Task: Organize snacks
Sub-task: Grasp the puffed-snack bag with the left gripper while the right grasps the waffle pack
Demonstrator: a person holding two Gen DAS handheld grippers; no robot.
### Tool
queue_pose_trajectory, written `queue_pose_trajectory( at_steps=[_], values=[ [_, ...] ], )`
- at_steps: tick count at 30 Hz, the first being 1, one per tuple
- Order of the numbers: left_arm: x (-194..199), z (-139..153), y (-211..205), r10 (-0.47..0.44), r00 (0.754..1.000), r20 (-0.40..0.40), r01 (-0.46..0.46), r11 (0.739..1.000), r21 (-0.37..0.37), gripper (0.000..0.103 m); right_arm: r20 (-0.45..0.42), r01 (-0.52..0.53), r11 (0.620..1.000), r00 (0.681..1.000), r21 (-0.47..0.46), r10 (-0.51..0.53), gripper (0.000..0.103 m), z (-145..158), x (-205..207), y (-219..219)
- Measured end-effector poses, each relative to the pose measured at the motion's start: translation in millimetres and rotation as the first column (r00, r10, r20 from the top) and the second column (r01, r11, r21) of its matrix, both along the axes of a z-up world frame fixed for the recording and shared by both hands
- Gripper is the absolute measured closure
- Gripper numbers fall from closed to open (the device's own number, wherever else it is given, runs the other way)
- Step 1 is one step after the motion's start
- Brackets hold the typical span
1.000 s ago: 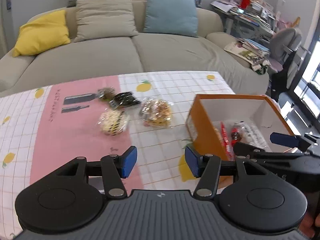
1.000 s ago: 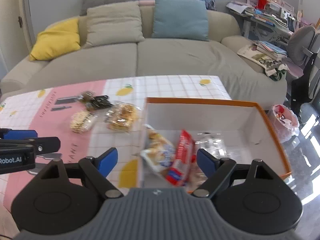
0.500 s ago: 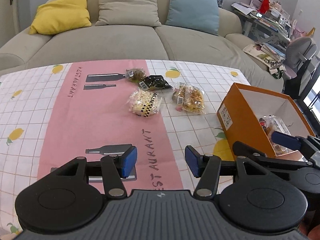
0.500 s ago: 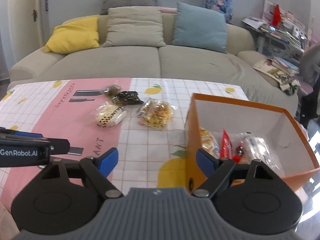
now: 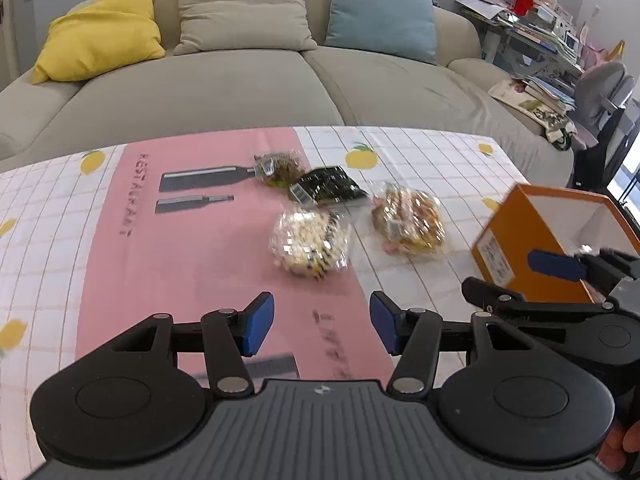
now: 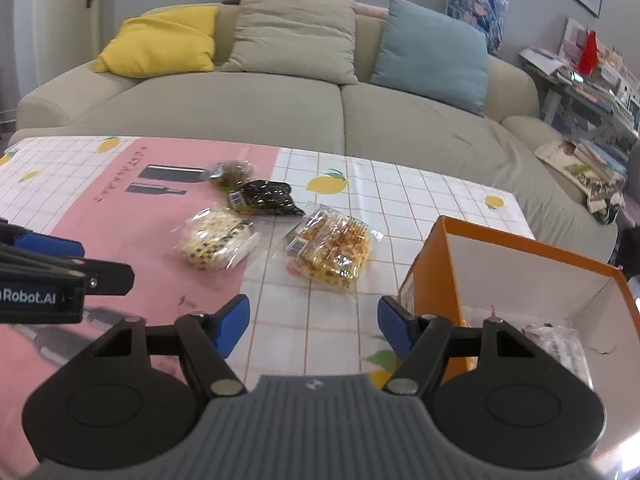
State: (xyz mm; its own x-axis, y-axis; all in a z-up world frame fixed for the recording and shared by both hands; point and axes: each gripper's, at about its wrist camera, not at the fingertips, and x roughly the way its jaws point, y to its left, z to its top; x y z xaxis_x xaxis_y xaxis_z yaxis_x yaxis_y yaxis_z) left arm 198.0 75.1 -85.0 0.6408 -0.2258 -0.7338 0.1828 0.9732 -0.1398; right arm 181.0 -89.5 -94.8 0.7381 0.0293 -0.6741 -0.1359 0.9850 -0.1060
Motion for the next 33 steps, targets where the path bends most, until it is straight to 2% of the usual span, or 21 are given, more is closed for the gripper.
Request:
queue_pose_trajectory(
  at_steps=[2, 6, 10, 13, 15, 18, 23, 26, 29, 33],
  values=[
    [15, -6, 2, 0.009, 1.000, -0.004, -0.009, 1.000, -0.015, 0.023, -0.018, 0.024, 1.000, 1.000, 0.021, -0.023, 0.031, -5, 14, 0],
    [39, -16, 5, 0.025, 1.000, -0.004, -0.026, 0.999, -0.044, 0.022, -0.039, 0.066, 0.994, 0.997, 0.091, -0.063, 0.017, -20, 43, -1],
    [59, -27, 5, 0.047, 0.999, -0.006, -0.047, 0.996, -0.071, 0.020, -0.066, 0.131, 0.984, 0.990, 0.119, -0.124, 0.015, -37, 68, -1],
    [75, -37, 2, 0.050, 0.998, -0.028, -0.053, 0.994, -0.093, 0.020, -0.083, 0.236, 0.962, 0.971, 0.140, -0.226, 0.012, -49, 83, 0],
    [84, -44, -1, 0.051, 0.998, -0.048, -0.055, 0.995, -0.085, 0.019, -0.085, 0.319, 0.938, 0.947, 0.137, -0.310, 0.012, -58, 90, 1],
    [94, -54, -2, 0.049, 0.997, -0.066, -0.053, 0.996, -0.072, 0.019, -0.092, 0.385, 0.910, 0.922, 0.152, -0.375, 0.011, -70, 99, 0],
    [106, -70, 5, 0.062, 0.992, -0.110, -0.073, 0.992, -0.107, 0.017, -0.110, 0.404, 0.889, 0.915, 0.217, -0.389, 0.011, -83, 112, -7],
    [108, -74, 6, 0.068, 0.990, -0.122, -0.083, 0.989, -0.118, 0.017, -0.128, 0.392, 0.887, 0.920, 0.245, -0.371, 0.012, -89, 121, -11],
    [106, -75, 8, 0.051, 0.993, -0.111, -0.069, 0.984, -0.164, 0.017, -0.118, 0.374, 0.886, 0.927, 0.275, -0.355, 0.012, -90, 124, -13],
    [106, -79, 4, 0.013, 0.994, -0.108, -0.028, 0.990, -0.136, 0.016, -0.147, 0.362, 0.878, 0.932, 0.314, -0.331, 0.013, -94, 134, -18]
  ],
)
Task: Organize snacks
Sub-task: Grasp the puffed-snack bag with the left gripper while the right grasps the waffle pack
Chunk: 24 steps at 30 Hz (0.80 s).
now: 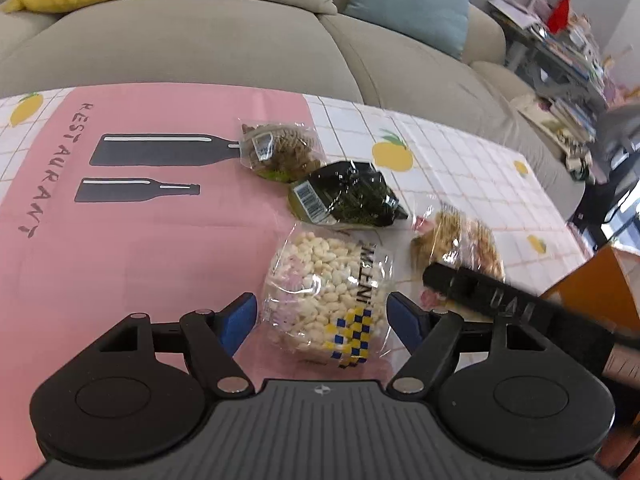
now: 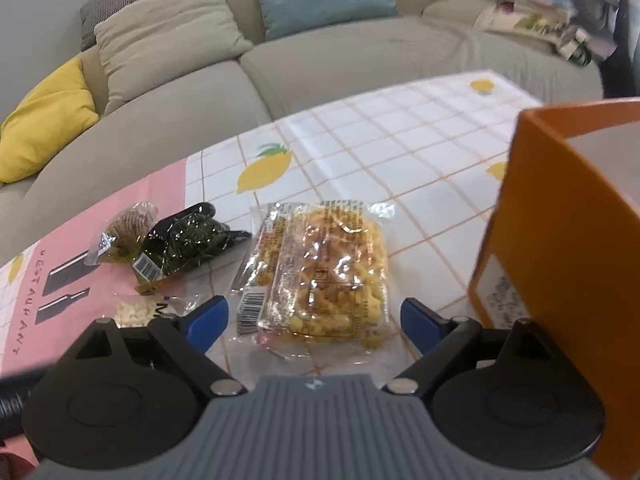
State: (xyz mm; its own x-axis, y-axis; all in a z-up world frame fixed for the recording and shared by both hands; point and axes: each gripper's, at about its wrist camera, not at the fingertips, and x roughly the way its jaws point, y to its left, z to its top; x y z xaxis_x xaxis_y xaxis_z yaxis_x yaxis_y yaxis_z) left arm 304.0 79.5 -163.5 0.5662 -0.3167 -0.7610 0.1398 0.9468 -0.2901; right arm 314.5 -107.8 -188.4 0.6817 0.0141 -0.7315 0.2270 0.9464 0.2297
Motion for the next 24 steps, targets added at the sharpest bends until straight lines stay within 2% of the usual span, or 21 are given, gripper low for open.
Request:
queue_pose_trajectory(
  at_steps=[1, 3, 7, 8, 15, 20, 24],
  values=[
    [-1, -2, -2, -0.015, 1.000, -0.005, 0.015, 1.000, 0.016, 0.016, -0.004, -0.004, 1.000, 1.000, 0.019, 0.004, 0.015, -1, 2, -2],
    [-2, -3, -8, -0.045, 0.999, 0.001, 0.045, 0.998, 0.044, 0.015, -0.002, -0.008, 1.000, 1.000, 0.011, 0.008, 0.031, 0, 3, -1],
    [-7, -2, -20, -0.076, 0.997, 0.023, 0.073, 0.990, 0.117, 0.015, -0.006, -0.059, 0.998, 0.998, -0.027, 0.059, 0.037, 1, 1, 3],
    [-8, -2, -20, -0.079, 0.997, 0.019, 0.076, 0.990, 0.120, 0.019, -0.006, -0.073, 0.997, 0.997, -0.028, 0.073, 0.039, 1, -1, 3],
    [-34, 4, -16, -0.060, 0.998, -0.005, 0.060, 0.983, 0.173, 0.025, -0.023, -0.153, 0.988, 0.988, -0.008, 0.152, 0.042, 3, -22, 4],
    [-68, 8, -2, 0.004, 0.998, -0.070, 0.010, 0.982, 0.190, 0.026, -0.044, -0.209, 0.978, 0.977, 0.004, 0.209, 0.043, 5, -51, 8],
    [-98, 11, 5, 0.065, 0.989, -0.134, -0.040, 0.983, 0.181, 0.026, -0.052, -0.295, 0.955, 0.954, -0.013, 0.294, 0.043, 7, -84, 16]
  ],
)
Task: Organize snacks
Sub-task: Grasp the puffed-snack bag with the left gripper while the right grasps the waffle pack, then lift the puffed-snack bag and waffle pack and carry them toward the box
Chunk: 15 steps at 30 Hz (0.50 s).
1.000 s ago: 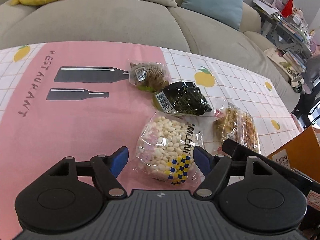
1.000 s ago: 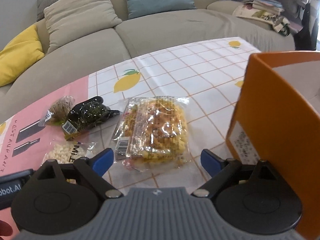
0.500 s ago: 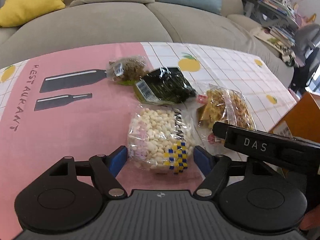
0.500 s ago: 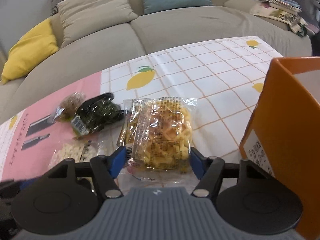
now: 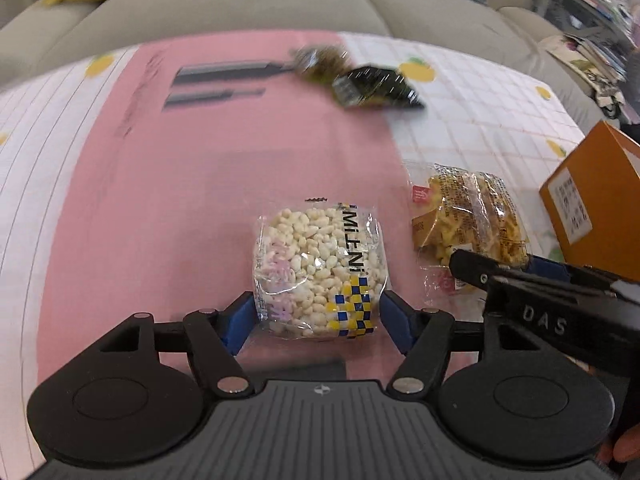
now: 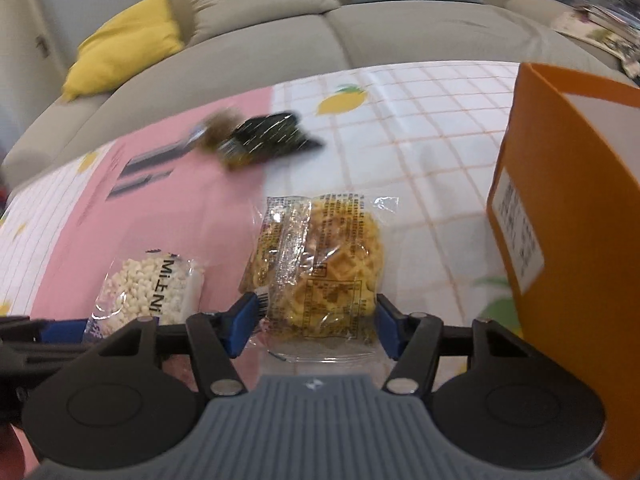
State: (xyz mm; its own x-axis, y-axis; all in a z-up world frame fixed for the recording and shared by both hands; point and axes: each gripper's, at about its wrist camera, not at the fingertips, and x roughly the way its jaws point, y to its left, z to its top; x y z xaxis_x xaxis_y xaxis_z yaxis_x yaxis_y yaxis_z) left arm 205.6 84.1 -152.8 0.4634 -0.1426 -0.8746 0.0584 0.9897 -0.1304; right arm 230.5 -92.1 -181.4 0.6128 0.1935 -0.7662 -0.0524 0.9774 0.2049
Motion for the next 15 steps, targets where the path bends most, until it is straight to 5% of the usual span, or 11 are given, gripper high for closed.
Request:
queue_pose_trajectory(
  at_steps=[9, 13, 15],
  values=[
    [-42, -1, 6, 0.069, 0.994, -0.082, -0.066, 0.997, 0.040, 0.032, -0.025, -0.119, 0.993, 0.993, -0.025, 0.119, 0.042, 4, -64, -7],
    [-56, 6, 7, 0.084, 0.996, 0.034, -0.083, 0.995, -0.047, 0.025, -0.003, -0.127, 0.991, 0.992, -0.045, 0.127, 0.037, 4, -73, -8],
    [-60, 11, 12, 0.111, 0.990, 0.091, -0.103, 0.991, -0.084, 0.018, 0.016, -0.121, 0.990, 0.992, -0.071, 0.122, 0.027, 7, -74, -7]
  ],
)
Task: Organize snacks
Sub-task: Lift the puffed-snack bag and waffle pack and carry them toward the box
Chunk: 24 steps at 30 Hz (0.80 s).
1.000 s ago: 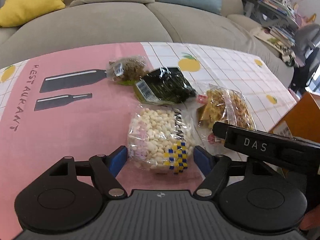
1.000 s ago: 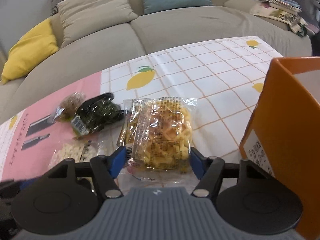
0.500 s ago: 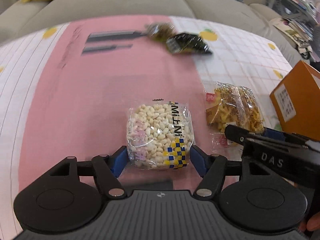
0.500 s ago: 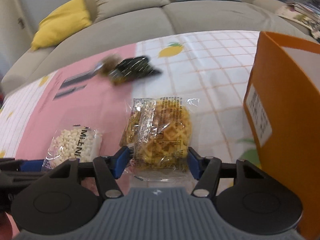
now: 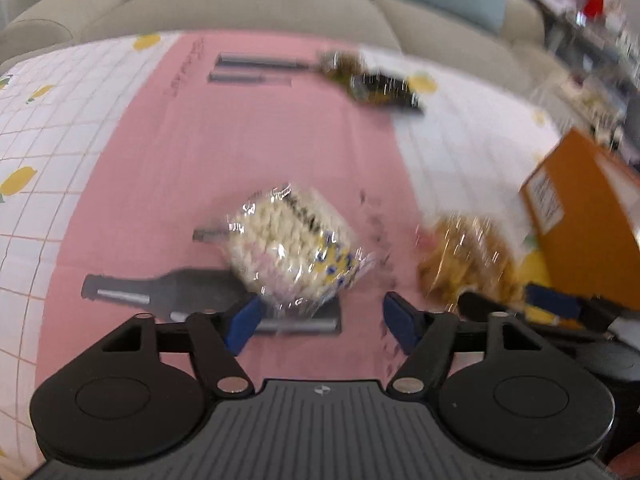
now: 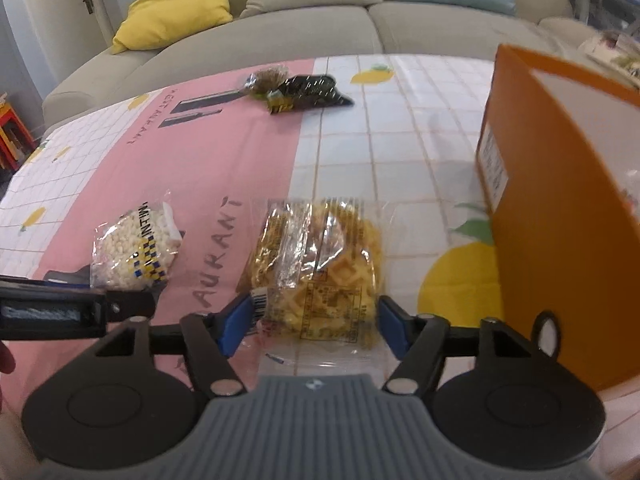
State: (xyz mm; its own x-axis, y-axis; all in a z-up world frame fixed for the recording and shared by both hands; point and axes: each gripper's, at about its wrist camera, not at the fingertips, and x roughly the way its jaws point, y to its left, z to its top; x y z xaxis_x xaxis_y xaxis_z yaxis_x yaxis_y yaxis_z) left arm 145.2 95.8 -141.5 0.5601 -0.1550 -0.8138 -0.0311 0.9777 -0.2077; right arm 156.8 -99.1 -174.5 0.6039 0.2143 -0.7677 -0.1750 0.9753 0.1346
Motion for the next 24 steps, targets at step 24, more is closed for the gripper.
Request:
queue_pose_trajectory(
  at_steps=[24],
  values=[
    [55, -17, -18, 0.390, 0.909, -0.149, -0.395, 0.919, -0.002, 0.007, 0.054, -0.012, 0.989, 0.998, -0.148, 0.021, 0.008, -8, 13, 27]
  ],
)
